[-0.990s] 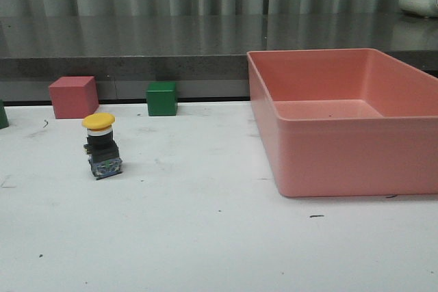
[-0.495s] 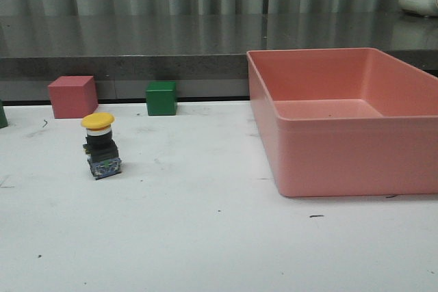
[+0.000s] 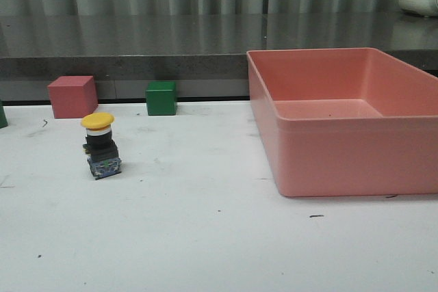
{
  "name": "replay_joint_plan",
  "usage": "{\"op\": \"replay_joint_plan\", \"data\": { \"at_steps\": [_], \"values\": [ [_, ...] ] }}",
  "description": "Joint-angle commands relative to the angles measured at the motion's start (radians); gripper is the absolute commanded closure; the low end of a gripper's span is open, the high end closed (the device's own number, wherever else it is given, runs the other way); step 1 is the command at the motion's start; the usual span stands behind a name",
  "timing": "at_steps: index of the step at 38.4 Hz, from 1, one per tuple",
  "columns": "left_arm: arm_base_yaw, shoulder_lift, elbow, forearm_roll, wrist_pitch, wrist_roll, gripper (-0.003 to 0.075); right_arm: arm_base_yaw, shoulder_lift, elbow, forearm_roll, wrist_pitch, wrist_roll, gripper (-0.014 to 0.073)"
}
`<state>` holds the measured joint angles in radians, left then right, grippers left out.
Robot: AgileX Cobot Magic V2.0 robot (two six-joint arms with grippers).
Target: Place and stand button with both arms
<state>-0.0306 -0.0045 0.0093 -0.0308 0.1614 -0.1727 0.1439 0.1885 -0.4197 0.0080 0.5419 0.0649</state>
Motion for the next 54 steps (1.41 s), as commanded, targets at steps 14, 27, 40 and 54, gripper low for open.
{"op": "replay_joint_plan", "data": {
  "at_steps": [14, 27, 40, 54],
  "values": [
    [0.002, -0.023, 0.015, -0.008, -0.091, 0.001, 0.0740, -0.027, -0.017, 0.096, -0.027, -0.230, -0.011, 0.0662],
    [0.002, -0.023, 0.015, -0.008, -0.091, 0.001, 0.0740, -0.127, -0.124, 0.396, -0.027, -0.409, -0.011, 0.0662],
    [0.002, -0.023, 0.015, -0.008, -0.091, 0.001, 0.0740, -0.127, -0.170, 0.444, -0.027, -0.394, -0.011, 0.0662],
    [0.002, -0.022, 0.015, -0.008, -0.091, 0.001, 0.0740, -0.128, -0.215, 0.444, -0.027, -0.403, -0.011, 0.0662]
  ]
}}
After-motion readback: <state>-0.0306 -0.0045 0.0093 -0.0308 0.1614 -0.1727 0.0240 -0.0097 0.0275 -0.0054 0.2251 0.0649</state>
